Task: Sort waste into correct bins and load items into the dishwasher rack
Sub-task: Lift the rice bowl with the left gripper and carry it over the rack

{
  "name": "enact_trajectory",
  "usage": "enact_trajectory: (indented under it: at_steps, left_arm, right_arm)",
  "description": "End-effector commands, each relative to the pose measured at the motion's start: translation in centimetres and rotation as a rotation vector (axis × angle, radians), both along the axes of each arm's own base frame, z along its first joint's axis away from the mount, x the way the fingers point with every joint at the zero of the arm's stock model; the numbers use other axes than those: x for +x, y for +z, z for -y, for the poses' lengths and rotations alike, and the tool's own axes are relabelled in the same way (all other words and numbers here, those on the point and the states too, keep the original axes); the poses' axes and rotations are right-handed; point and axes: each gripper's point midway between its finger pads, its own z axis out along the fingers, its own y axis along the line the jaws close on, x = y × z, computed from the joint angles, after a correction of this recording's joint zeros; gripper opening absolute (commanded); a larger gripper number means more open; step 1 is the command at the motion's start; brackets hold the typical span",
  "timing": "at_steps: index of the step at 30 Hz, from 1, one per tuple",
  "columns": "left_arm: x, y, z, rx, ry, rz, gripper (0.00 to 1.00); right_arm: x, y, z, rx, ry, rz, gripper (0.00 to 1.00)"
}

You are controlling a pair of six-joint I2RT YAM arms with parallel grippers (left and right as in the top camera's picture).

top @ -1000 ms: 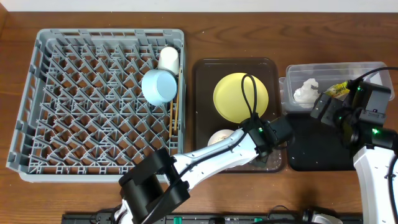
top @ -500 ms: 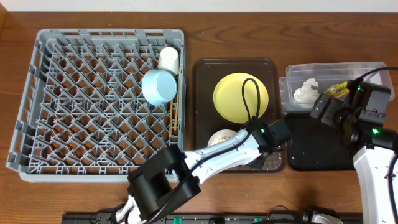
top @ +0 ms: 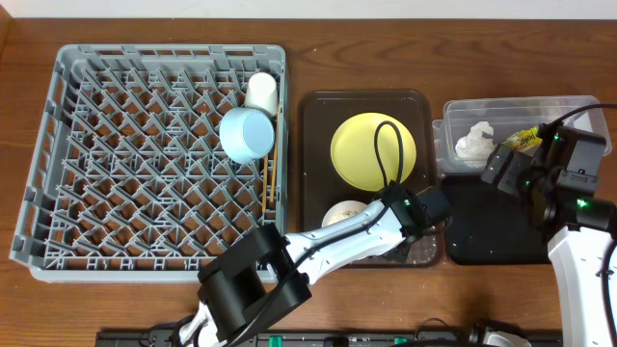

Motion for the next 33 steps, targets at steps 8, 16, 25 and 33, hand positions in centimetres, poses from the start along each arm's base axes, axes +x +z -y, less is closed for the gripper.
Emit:
enact_trajectory:
  at_steps: [8,16,25,33]
  left_arm:
    - [0.0,0.0,-1.2,0.043,0.010,-0.007,0.06]
    - [0.8,4.3,-1.8,-0.058,0.020,-0.013,0.06]
    - [2.7,13.3,-3.2,-0.308,0.071,0.067,0.06]
    - [5.6,19.7,-8.6,-0.449,0.220,0.168,0.06]
  right_arm:
    - [0.0,0.5,0.0,-0.009,0.012,0.011,0.99]
    - [0.0,0.5,0.0,-0.009,0.012,0.011,0.99]
    - [0.0,0.5,0.0,-0.009,0.012,0.012,0.99]
    - [0.0,0.5,0.0,-0.009,0.012,0.012,0.99]
